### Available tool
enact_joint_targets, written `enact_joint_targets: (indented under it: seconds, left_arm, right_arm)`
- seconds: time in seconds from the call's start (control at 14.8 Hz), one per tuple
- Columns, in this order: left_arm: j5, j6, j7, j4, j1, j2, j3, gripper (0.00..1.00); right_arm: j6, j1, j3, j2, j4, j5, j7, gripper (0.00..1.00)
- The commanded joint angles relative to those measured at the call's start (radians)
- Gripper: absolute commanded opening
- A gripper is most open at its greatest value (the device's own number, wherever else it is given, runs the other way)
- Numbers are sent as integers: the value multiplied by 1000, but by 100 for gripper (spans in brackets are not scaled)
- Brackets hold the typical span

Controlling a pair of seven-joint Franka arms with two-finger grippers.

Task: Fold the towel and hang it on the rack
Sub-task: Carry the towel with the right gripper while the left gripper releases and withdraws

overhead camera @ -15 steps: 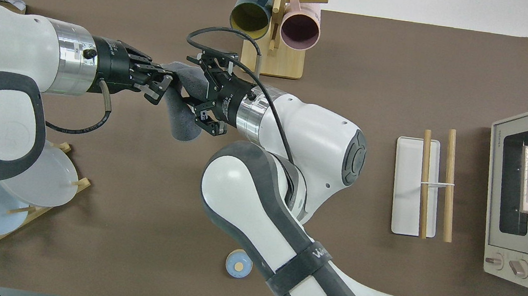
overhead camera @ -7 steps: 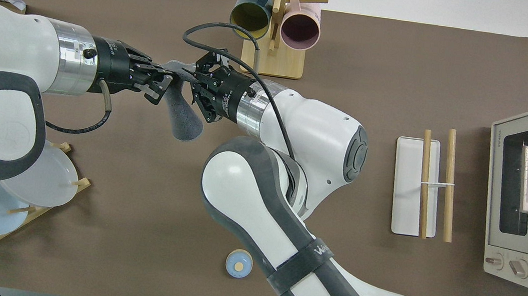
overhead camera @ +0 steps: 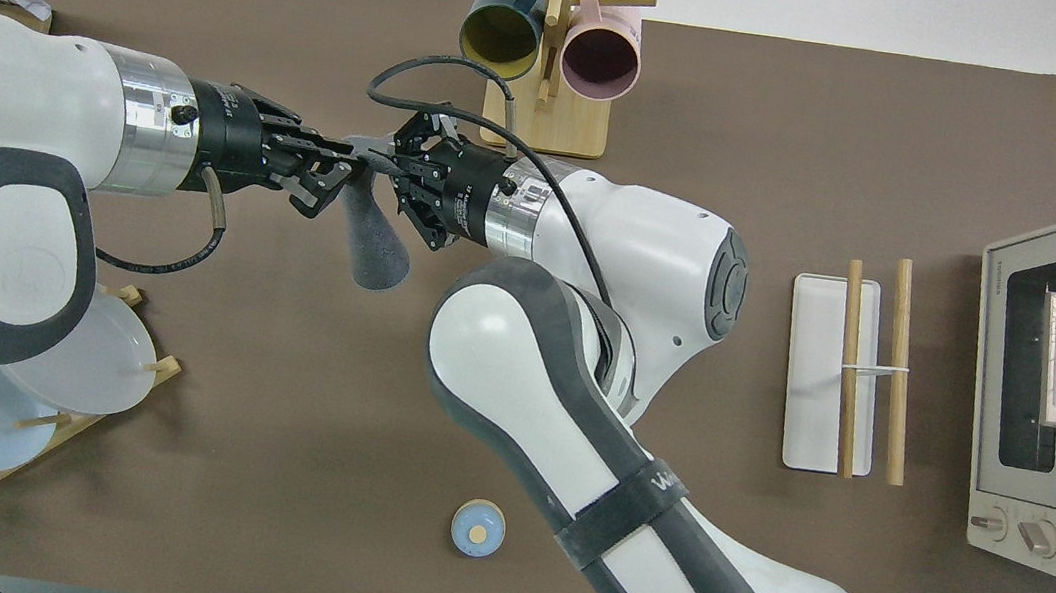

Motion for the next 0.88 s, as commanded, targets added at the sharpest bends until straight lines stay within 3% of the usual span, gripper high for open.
enact_joint_targets:
  seconds: [0.0,0.2,0.27,0.41,0.81]
  left_arm:
    - [22,2,42,-41,-19,-41,10,100]
    - [29,1,143,-49,-14,-42,12,100]
    - [29,1,211,-61,-8,-50,12,100]
    - [29,1,346,-85,7,-61,16,100]
    - [27,-25,833,-116,119,-79,18,100]
  right_arm:
    - [-130,-25,-4,-57,-33,-134,-24,0]
    - [-422,-142,-6,-150,-64,-513,-41,0]
    - [-500,-166,-6,-181,-67,-584,-62,0]
    - [-611,-211,-7,-241,-119,-623,-160,0]
    - [-639,-413,-9,-416,-404,-647,-452,0]
